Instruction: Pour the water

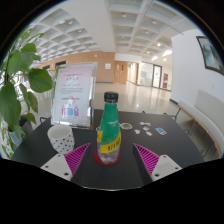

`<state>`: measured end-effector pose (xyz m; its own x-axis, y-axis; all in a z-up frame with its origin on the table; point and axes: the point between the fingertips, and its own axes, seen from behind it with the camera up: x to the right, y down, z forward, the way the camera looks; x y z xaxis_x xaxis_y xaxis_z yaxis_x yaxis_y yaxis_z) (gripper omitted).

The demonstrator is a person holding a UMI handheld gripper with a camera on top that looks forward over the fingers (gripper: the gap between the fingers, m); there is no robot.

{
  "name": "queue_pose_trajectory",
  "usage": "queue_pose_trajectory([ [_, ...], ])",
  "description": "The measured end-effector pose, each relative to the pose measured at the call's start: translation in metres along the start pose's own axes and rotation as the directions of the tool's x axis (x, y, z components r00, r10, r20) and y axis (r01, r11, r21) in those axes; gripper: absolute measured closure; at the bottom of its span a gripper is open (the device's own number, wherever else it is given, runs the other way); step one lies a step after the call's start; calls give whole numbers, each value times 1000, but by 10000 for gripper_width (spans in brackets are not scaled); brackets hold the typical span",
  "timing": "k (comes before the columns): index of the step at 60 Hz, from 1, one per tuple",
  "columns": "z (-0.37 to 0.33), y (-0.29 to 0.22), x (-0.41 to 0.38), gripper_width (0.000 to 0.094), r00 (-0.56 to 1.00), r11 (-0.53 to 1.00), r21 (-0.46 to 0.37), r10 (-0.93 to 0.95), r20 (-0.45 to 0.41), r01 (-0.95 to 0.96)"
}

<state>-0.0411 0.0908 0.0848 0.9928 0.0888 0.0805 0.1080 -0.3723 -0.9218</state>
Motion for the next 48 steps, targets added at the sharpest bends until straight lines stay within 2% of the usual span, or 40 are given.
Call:
queue_pose_trajectory([
  [26,-243,36,-3,82,998,1000,6,-16,-64,16],
  [37,-299,46,-6,82,997,1000,19,-13,-77,15],
  [48,-322,48,-6,82,997,999,38,18,-78,-15],
])
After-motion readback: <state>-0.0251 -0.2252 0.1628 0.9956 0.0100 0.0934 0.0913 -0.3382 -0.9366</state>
